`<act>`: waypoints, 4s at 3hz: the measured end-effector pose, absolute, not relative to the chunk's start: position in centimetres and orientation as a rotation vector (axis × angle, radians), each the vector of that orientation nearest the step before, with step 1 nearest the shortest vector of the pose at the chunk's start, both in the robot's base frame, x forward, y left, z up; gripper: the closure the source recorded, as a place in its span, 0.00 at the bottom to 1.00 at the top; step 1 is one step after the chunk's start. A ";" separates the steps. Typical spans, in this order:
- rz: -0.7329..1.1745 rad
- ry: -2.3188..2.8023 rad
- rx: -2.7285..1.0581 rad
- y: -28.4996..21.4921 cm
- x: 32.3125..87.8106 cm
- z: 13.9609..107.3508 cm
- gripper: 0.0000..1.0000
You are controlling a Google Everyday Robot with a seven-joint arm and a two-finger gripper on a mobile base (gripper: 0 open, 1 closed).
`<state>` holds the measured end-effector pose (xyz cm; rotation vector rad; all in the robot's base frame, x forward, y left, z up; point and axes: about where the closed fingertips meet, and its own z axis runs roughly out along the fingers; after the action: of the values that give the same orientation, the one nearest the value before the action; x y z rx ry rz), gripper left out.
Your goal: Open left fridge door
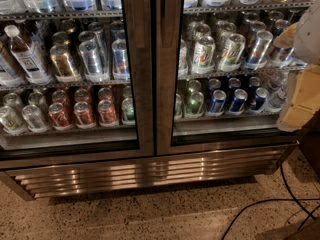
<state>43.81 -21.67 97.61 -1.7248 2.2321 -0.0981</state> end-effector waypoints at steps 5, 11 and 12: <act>0.206 1.922 -1.693 -14.2 45.7 94.7 0.00; 0.301 1.704 -1.711 1.2 48.6 96.4 0.00; 0.301 1.704 -1.711 1.2 48.6 96.4 0.00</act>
Offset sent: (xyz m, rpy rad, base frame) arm 0.0010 0.0115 -0.0070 0.0470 0.0021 0.0469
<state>48.63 1.21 96.45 -1.7111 1.7038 0.3008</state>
